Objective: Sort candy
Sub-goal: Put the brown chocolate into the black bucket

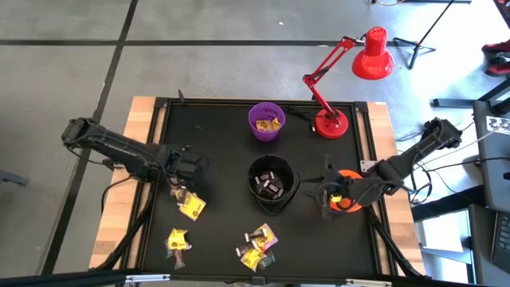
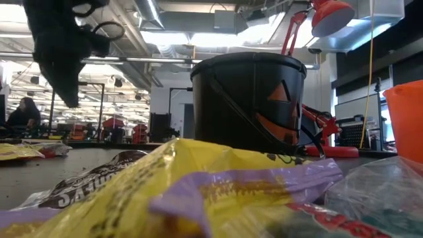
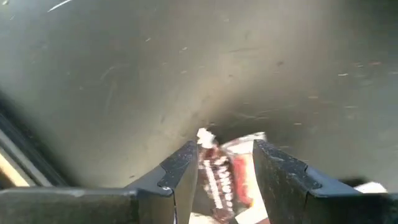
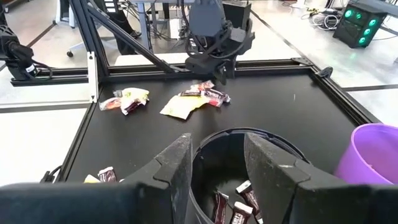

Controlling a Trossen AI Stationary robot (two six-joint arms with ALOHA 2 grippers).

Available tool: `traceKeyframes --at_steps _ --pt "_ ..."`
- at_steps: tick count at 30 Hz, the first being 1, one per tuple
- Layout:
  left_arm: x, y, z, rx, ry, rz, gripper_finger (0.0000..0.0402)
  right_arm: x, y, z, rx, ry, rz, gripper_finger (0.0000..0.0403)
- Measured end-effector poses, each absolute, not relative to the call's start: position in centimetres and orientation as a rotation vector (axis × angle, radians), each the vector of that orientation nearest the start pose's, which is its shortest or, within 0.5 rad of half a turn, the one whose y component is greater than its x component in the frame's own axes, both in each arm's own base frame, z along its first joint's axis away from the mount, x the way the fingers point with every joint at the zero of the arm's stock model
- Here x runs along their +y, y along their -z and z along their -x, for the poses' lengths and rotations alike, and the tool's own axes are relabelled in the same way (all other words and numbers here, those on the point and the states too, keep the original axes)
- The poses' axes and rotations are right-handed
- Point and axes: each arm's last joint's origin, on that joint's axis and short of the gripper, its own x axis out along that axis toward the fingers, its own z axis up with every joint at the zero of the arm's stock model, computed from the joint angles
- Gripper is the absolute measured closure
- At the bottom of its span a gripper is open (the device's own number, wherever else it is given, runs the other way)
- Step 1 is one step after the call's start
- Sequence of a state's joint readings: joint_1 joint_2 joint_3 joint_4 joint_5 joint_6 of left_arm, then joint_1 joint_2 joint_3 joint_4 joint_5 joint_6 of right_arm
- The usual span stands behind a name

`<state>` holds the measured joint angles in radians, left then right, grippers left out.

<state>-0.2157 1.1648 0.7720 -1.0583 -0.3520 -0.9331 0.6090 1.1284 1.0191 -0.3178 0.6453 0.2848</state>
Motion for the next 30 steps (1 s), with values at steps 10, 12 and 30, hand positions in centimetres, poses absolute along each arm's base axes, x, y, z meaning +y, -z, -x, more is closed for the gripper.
traceKeyframes --at_steps 10,12,30 --pt "-1.7 -16.7 -15.6 1.306 -0.776 0.469 0.0257 12.5 -33.4 -21.0 0.352 0.079 -0.028 0.0260" --pt "-1.5 -15.8 -15.1 1.315 -0.810 0.485 0.0257 12.5 -33.4 -21.0 0.351 0.079 -0.029 0.0260" --pt "-1.4 -13.4 -15.4 1.200 -0.722 0.537 0.0287 12.4 -33.4 -21.0 0.343 0.108 -0.023 0.0260"
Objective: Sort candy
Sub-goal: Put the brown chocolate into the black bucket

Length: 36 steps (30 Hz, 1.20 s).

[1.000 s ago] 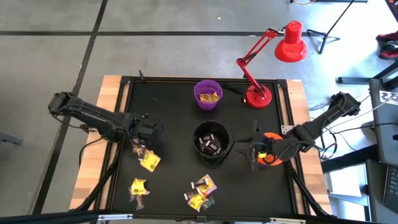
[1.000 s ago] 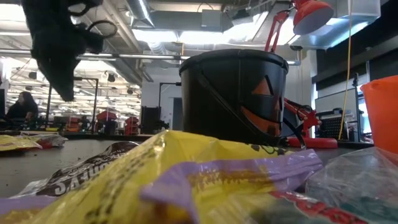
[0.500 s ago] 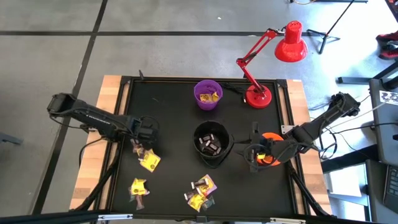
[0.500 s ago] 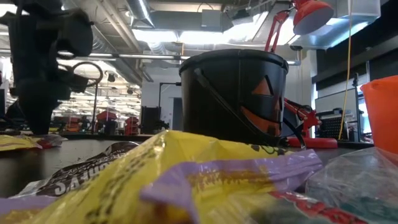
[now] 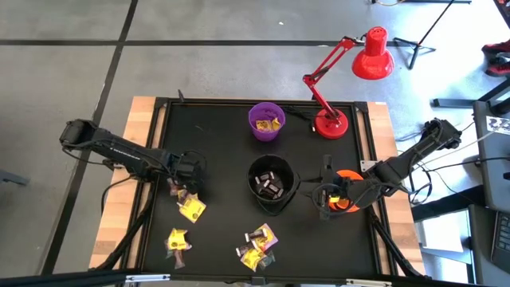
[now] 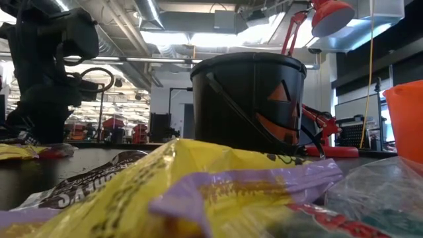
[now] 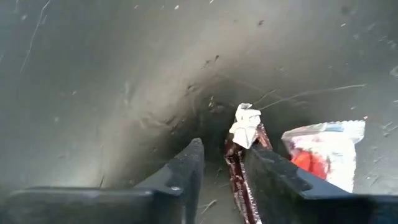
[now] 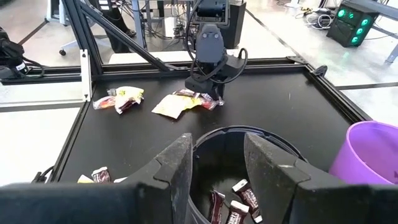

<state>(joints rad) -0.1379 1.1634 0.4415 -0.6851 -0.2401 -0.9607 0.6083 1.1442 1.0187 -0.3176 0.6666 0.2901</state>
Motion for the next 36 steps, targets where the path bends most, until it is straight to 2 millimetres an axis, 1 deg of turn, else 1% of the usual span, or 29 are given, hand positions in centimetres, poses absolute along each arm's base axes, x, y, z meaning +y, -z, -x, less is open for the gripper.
traceKeyframes --at_steps 2,6,9,14,21,24,28,33,36 --pt "-1.4 -13.5 -15.5 1.192 -0.713 0.527 0.0315 12.4 -33.4 -21.0 0.343 0.108 -0.023 0.0260" --pt "-1.4 -13.5 -15.8 1.163 -0.705 0.513 0.0386 12.4 -33.4 -21.0 0.343 0.109 -0.023 0.0260" --pt "-1.4 -14.0 -16.2 1.145 -0.705 0.486 0.0398 12.4 -33.4 -21.0 0.343 0.109 -0.023 0.0260" --pt "-1.4 -16.1 -17.7 1.059 -0.699 0.418 0.0401 12.4 -33.4 -21.0 0.342 0.114 -0.022 0.0260" --pt "-1.6 -20.4 -20.1 0.926 -0.636 0.345 0.0401 12.4 -33.4 -21.0 0.338 0.129 -0.019 0.0260" --pt "-1.9 -22.7 -21.1 0.852 -0.610 0.305 0.0401 12.4 -33.4 -21.0 0.338 0.129 -0.018 0.0260" --pt "-2.7 -26.4 -22.4 0.723 -0.553 0.248 0.0401 12.4 -33.4 -21.0 0.340 0.130 -0.017 0.0260" --pt "-4.5 -30.5 -24.1 0.477 -0.381 0.178 0.0401 12.3 -33.3 -21.0 0.338 0.155 -0.007 0.0260" --pt "-5.5 -31.7 -24.7 0.362 -0.276 0.136 0.0401 12.3 -33.2 -21.0 0.340 0.174 0.002 0.0260"
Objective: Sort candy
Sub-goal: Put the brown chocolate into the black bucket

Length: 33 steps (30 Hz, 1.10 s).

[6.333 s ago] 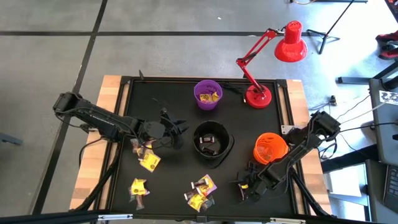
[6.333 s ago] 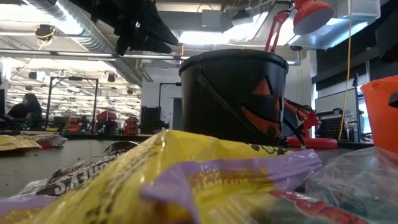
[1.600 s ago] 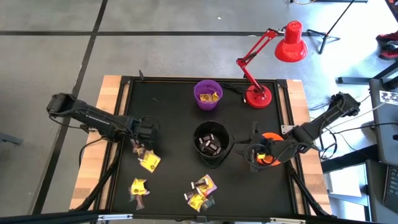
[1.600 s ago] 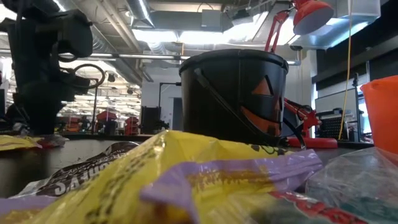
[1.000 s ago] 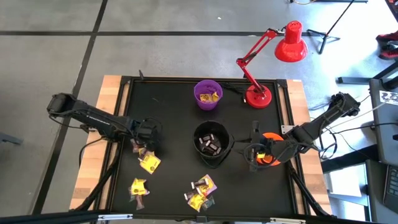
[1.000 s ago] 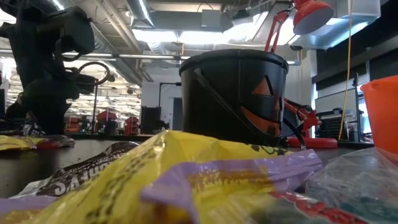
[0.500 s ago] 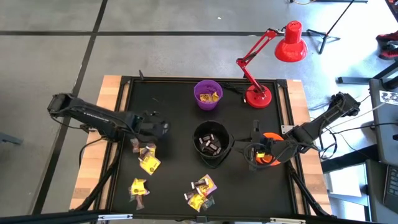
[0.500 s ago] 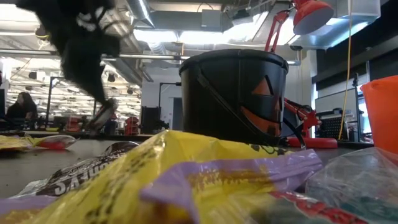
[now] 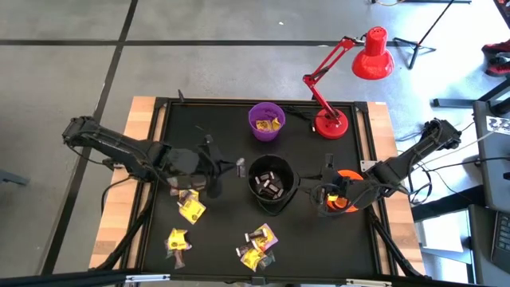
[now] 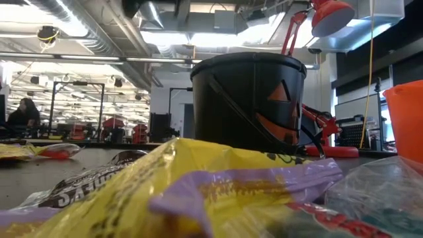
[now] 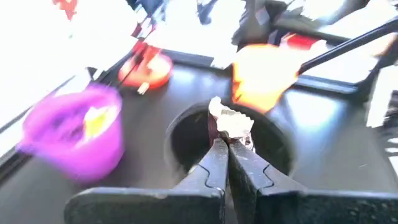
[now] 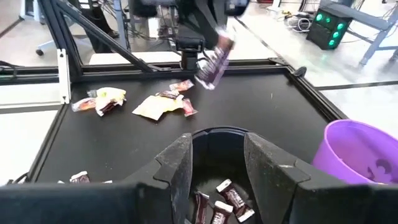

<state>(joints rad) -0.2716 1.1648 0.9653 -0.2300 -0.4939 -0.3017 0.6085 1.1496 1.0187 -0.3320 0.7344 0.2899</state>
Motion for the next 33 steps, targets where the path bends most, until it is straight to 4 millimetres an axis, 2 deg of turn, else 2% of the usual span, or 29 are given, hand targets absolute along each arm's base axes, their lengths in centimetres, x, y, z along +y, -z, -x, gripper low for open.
traceKeyframes --at_steps 6,9,12,17,23,27,33 --pt "-6.0 -32.1 -25.9 0.283 -0.225 0.114 0.0401 12.3 -33.1 -21.0 0.340 0.182 0.005 0.0260" --pt "-6.2 -31.8 -27.3 0.239 -0.160 0.113 0.0401 12.2 -33.1 -21.0 0.340 0.183 0.005 0.0260" --pt "-6.2 -30.6 -29.3 0.223 -0.091 0.109 0.0401 12.2 -33.2 -21.0 0.335 0.197 0.008 0.0260" --pt "-5.0 -28.4 -31.7 0.251 -0.106 0.130 0.0401 12.2 -33.2 -21.0 0.333 0.206 0.009 0.0260" --pt "-3.0 -26.9 -32.9 0.294 -0.142 0.233 0.0400 12.2 -33.1 -21.0 0.340 0.196 0.010 0.0260" --pt "-2.6 -26.6 -32.9 0.311 -0.123 0.257 0.0369 12.2 -33.1 -21.0 0.343 0.197 0.013 0.0260" --pt "-2.6 -26.7 -32.9 0.308 -0.144 0.230 0.0283 12.2 -33.1 -21.0 0.343 0.197 0.013 0.0260"
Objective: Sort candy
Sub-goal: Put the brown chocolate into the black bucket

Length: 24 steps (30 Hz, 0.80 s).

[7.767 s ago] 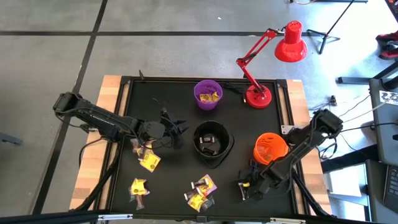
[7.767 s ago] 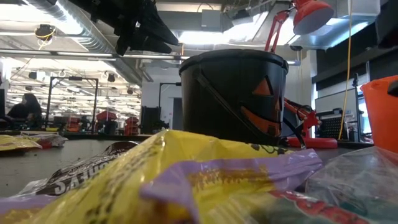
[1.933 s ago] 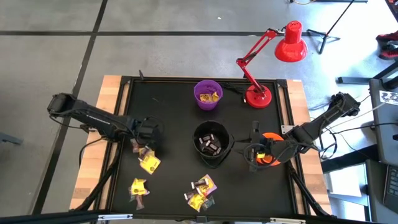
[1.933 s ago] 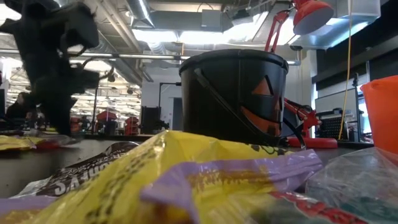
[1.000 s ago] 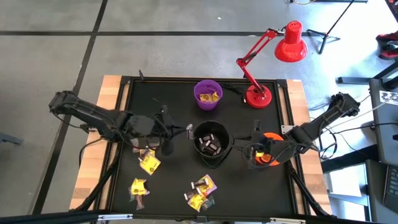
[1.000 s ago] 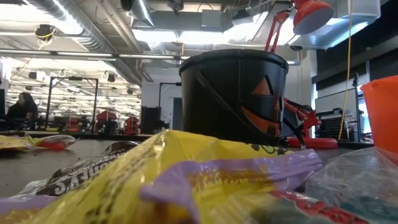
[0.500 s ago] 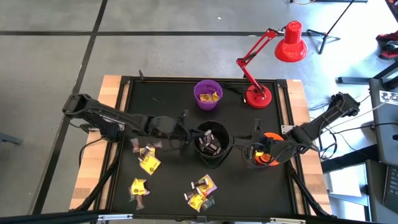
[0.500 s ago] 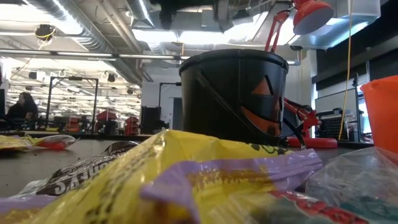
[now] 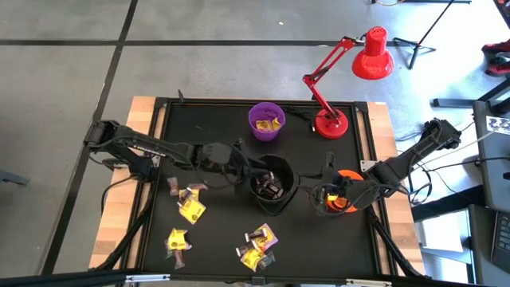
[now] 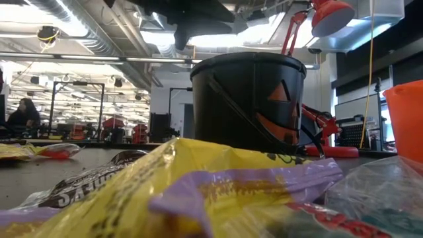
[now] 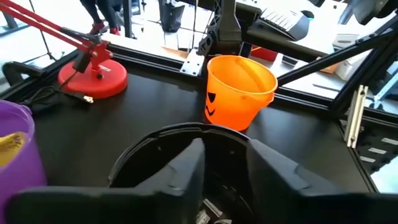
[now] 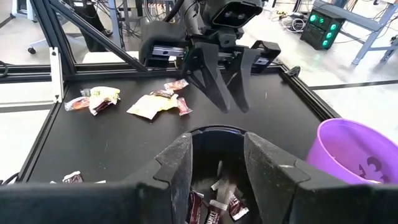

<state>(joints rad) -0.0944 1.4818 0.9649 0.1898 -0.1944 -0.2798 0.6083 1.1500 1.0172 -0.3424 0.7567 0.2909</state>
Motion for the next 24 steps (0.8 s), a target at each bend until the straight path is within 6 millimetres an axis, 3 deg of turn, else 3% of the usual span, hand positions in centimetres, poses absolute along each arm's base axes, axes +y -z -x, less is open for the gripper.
traceKeyframes --at_steps 6,12,15,18,24 --pt "-2.4 -28.3 -31.7 0.279 -0.150 0.186 0.0230 12.2 -33.1 -21.0 0.343 0.197 0.013 0.0260" --pt "-2.5 -31.7 -27.1 0.292 -0.197 0.166 0.0224 12.1 -32.9 -20.9 0.357 0.202 0.003 0.0260" --pt "-3.1 -32.4 -24.6 0.360 -0.205 0.185 0.0224 12.1 -32.8 -20.8 0.369 0.208 -0.004 0.0260" --pt "-3.8 -32.0 -22.4 0.470 -0.238 0.217 0.0224 12.1 -32.7 -20.8 0.374 0.209 -0.002 0.0260" --pt "-5.2 -29.2 -19.4 0.789 -0.395 0.289 0.0224 12.1 -32.7 -20.8 0.372 0.209 -0.008 0.0260"
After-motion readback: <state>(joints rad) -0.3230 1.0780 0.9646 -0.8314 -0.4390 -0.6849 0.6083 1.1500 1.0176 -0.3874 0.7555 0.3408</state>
